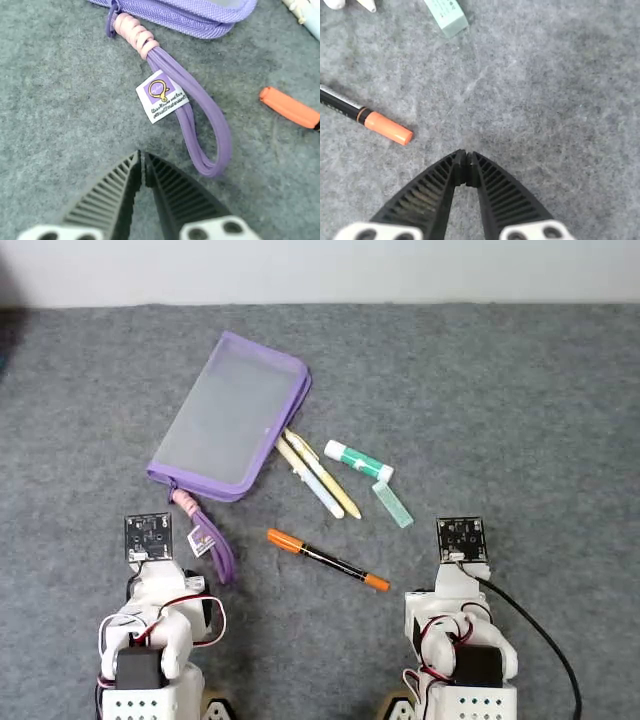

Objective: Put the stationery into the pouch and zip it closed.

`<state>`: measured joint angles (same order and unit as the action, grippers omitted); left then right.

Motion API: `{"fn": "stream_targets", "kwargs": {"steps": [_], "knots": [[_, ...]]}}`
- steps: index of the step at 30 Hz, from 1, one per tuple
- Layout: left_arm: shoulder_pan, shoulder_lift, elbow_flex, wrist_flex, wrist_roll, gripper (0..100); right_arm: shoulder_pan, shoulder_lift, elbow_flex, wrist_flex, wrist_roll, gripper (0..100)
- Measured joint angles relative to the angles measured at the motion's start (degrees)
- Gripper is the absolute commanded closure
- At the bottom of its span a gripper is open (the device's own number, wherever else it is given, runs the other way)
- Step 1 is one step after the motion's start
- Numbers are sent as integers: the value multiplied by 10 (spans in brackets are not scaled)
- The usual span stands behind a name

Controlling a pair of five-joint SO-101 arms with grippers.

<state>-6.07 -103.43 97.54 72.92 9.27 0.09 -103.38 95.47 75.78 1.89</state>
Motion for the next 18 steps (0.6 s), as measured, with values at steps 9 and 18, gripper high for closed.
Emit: {"fn": "stream_targets", "kwargs": {"steps": [9, 18], "knots": [[0, 0, 0, 0, 0, 985, -20, 0, 0, 0, 0, 980], [0, 0, 0, 0, 0, 985, -21, 0, 0, -52, 39, 983]]}}
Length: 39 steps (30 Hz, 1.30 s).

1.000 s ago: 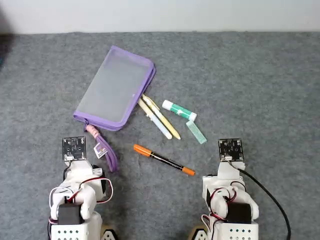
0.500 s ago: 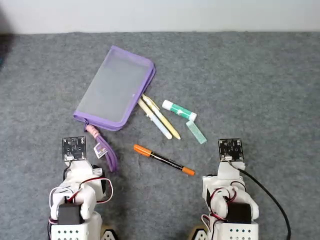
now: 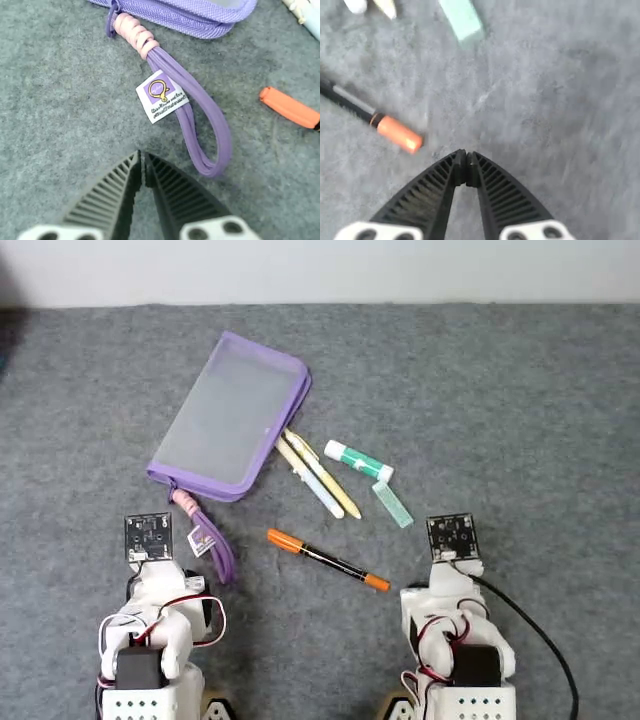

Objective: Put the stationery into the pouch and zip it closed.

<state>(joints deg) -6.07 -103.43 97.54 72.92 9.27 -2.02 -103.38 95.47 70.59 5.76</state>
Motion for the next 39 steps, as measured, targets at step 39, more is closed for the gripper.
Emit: {"fn": "stream_targets", "kwargs": {"steps": [39], "knots": [[0, 0, 0, 0, 0, 985, -260, 860, -681, -102, -32, 980]]}}
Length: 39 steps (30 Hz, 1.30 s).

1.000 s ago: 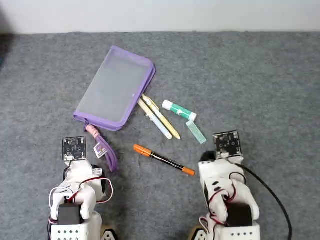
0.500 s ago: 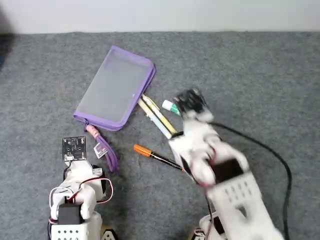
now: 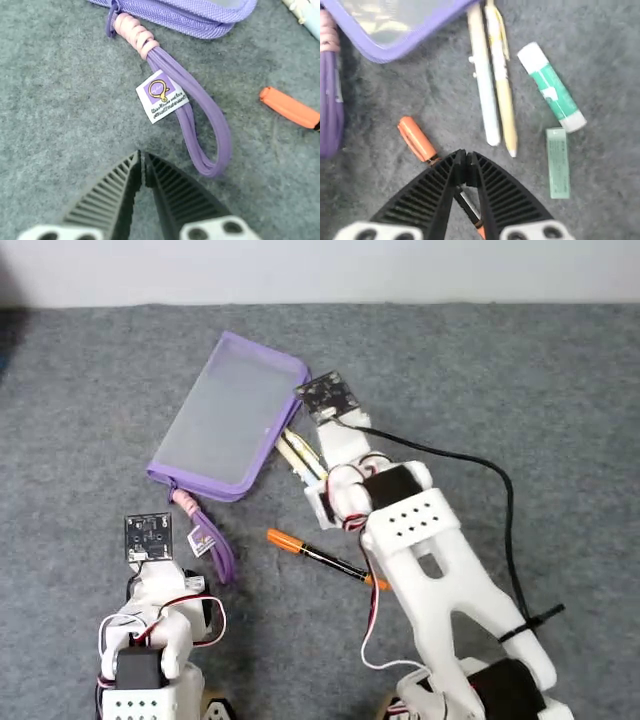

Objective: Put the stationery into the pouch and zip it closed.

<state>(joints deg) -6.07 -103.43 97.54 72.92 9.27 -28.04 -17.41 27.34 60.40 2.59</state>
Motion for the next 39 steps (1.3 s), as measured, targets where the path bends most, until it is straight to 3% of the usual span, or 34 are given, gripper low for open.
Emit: {"fn": "stream_targets", "kwargs": {"steps": [9, 17, 27, 32, 35, 39], "knots": [[0, 0, 0, 0, 0, 985, -47, 25, -41, -14, 0, 979], [0, 0, 0, 0, 0, 985, -53, 141, -194, 104, -12, 979], [-5, 0, -29, 10, -32, 985, -69, 273, -331, 120, -12, 979], [-79, 0, -84, 16, -145, 985, -97, 349, -421, 163, -12, 885], [-165, 0, -98, 17, -187, 985, -113, 398, -480, 195, -12, 819], [-305, 0, -101, 11, -219, 985, -129, 455, -558, 231, -14, 816]]}}
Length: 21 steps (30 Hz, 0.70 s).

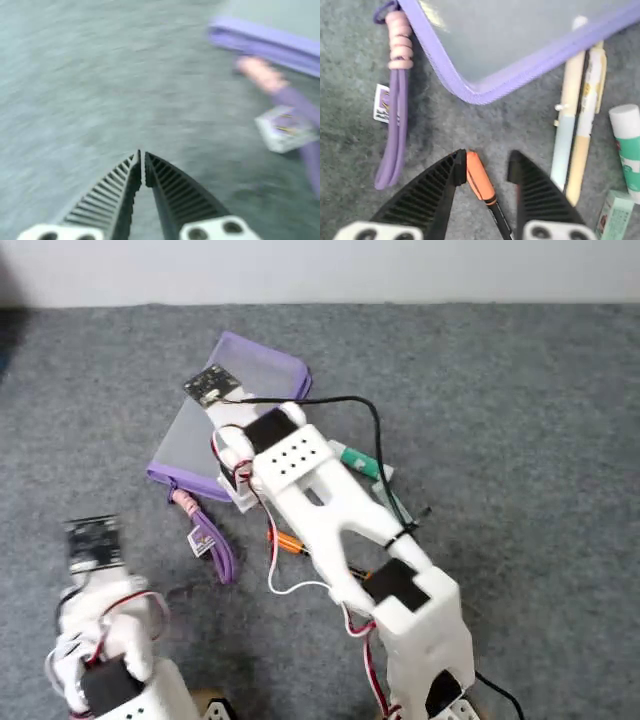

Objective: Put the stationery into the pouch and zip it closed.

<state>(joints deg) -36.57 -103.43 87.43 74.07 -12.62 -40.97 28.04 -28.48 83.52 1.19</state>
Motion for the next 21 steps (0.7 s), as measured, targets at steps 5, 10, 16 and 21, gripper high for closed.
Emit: {"fn": "stream_targets", "kwargs": {"steps": [5, 10, 16, 21], "knots": [[-125, 0, 0, -1, -16, 984, -33, 55, -70, 8, 0, 816], [-161, 0, 0, -1, -16, 984, -80, 127, -134, 8, 0, 816], [-164, 0, 0, -1, -16, 984, -111, 215, -209, 8, 0, 816], [-164, 0, 0, -1, -16, 984, -111, 281, -264, 25, 0, 850]]}}
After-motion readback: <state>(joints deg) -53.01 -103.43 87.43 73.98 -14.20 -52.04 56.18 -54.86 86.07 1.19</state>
